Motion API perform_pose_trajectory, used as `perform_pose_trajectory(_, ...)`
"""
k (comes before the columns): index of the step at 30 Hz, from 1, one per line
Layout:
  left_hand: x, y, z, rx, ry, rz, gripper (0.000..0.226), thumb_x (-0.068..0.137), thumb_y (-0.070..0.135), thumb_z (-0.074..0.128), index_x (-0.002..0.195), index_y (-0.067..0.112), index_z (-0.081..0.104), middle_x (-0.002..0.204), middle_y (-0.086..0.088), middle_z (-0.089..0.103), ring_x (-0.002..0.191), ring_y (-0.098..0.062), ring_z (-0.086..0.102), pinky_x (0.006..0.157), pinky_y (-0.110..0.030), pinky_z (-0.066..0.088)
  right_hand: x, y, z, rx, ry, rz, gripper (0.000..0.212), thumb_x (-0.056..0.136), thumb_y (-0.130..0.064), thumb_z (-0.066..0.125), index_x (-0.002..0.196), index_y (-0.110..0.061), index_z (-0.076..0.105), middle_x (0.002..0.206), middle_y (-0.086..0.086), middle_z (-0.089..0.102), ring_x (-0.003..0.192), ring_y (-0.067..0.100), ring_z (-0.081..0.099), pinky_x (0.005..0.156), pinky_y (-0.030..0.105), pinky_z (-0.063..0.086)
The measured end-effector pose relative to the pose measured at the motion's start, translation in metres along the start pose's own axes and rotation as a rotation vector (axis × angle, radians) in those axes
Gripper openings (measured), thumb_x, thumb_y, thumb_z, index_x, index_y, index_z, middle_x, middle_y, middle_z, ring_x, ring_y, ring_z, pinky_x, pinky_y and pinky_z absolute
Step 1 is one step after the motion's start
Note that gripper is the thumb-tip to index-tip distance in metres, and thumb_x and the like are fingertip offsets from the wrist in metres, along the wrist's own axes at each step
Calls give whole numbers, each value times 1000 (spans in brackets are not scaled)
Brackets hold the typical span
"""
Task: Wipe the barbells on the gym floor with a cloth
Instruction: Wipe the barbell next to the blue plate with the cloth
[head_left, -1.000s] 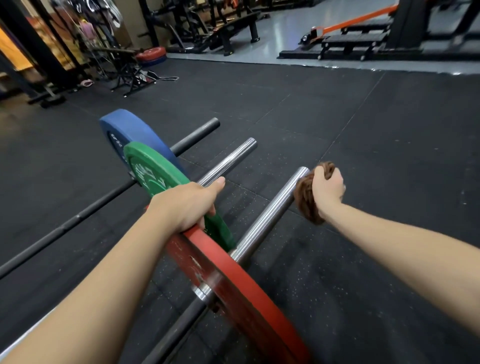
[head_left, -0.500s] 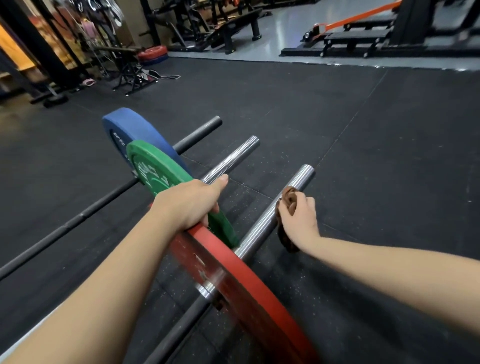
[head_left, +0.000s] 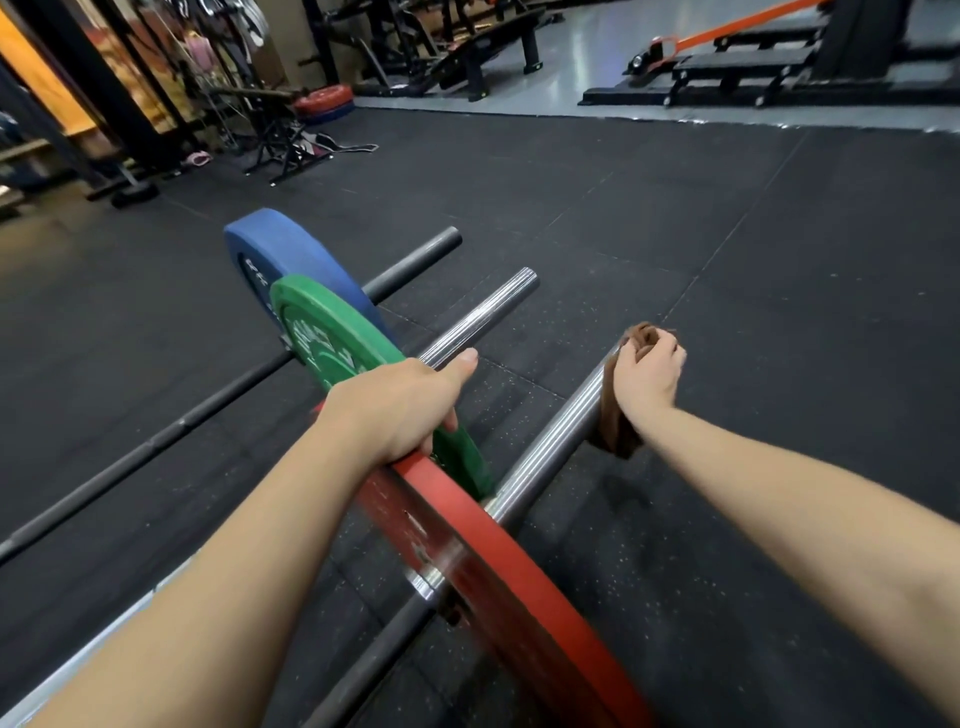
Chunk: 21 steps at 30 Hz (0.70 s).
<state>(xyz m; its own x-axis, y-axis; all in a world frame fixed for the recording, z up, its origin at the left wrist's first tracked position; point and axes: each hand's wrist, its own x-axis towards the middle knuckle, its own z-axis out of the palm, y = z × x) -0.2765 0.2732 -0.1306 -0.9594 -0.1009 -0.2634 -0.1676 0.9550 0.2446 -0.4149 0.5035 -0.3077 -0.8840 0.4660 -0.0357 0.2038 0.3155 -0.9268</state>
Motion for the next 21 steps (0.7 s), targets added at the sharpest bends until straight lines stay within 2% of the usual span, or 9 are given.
perform_pose_trajectory(2, 0, 0, 0, -4, 4, 3, 81, 100, 72, 13, 78, 23, 74, 57, 6, 70, 82, -17, 69, 104, -43, 45, 4, -2, -7, -30, -13, 82, 39, 106, -30, 47, 139, -9, 46, 141, 16, 47, 127, 34, 50, 96, 32, 39)
perform_pose_trajectory(5, 0, 0, 0, -19, 7, -2, 81, 101, 71, 14, 78, 22, 75, 56, 6, 70, 81, -18, 69, 104, -43, 45, -24, 1, -12, -119, -90, -3, 36, 106, -34, 45, 133, -10, 49, 130, 16, 51, 119, 34, 53, 87, 32, 36)
perform_pose_trajectory(8, -1, 0, 0, -32, 14, -3, 82, 100, 72, 14, 77, 22, 75, 56, 6, 70, 82, -19, 69, 105, -43, 45, -69, 7, -13, -131, -200, -66, 33, 106, -37, 46, 130, -15, 49, 126, 12, 52, 112, 30, 54, 88, 33, 38)
perform_pose_trajectory(11, -2, 0, 0, -37, 24, -9, 82, 100, 72, 15, 76, 22, 75, 56, 7, 70, 83, -18, 68, 105, -42, 44, -121, 12, -20, -203, -377, -112, 36, 105, -38, 49, 133, -17, 48, 123, 11, 59, 104, 26, 54, 85, 29, 37)
perform_pose_trajectory(14, -3, 2, -1, -37, 26, -13, 81, 100, 71, 16, 76, 22, 75, 54, 8, 69, 83, -18, 68, 105, -41, 44, -165, 8, -36, -257, -597, -168, 41, 102, -43, 55, 135, -18, 51, 116, 7, 68, 107, 26, 64, 85, 28, 45)
perform_pose_trajectory(16, -3, 3, -2, -39, 29, -16, 80, 101, 71, 16, 76, 22, 75, 54, 8, 69, 82, -17, 68, 105, -41, 44, -181, 0, -44, -286, -738, -235, 31, 97, -44, 61, 120, -24, 63, 106, -2, 72, 100, 16, 67, 80, 24, 48)
perform_pose_trajectory(18, -3, 2, -1, -42, 36, -19, 80, 101, 71, 16, 77, 22, 75, 55, 8, 69, 82, -17, 68, 105, -41, 44, -183, -11, -47, -323, -835, -279, 18, 89, -41, 69, 86, -24, 67, 80, -8, 69, 77, 7, 62, 61, 16, 44)
perform_pose_trajectory(19, -3, 2, -1, -46, 42, -20, 80, 101, 70, 15, 77, 22, 74, 56, 8, 69, 82, -16, 68, 105, -41, 44, -176, -18, -46, -323, -821, -298, 22, 85, -38, 72, 75, -20, 63, 69, -6, 64, 69, 7, 59, 55, 13, 40)
perform_pose_trajectory(21, -5, 2, -2, -52, 52, -23, 79, 101, 69, 15, 77, 22, 74, 56, 8, 69, 82, -16, 67, 104, -41, 44, -151, -32, -43, -262, -686, -311, 25, 81, -33, 74, 70, -15, 61, 62, -4, 59, 64, 11, 57, 52, 13, 38)
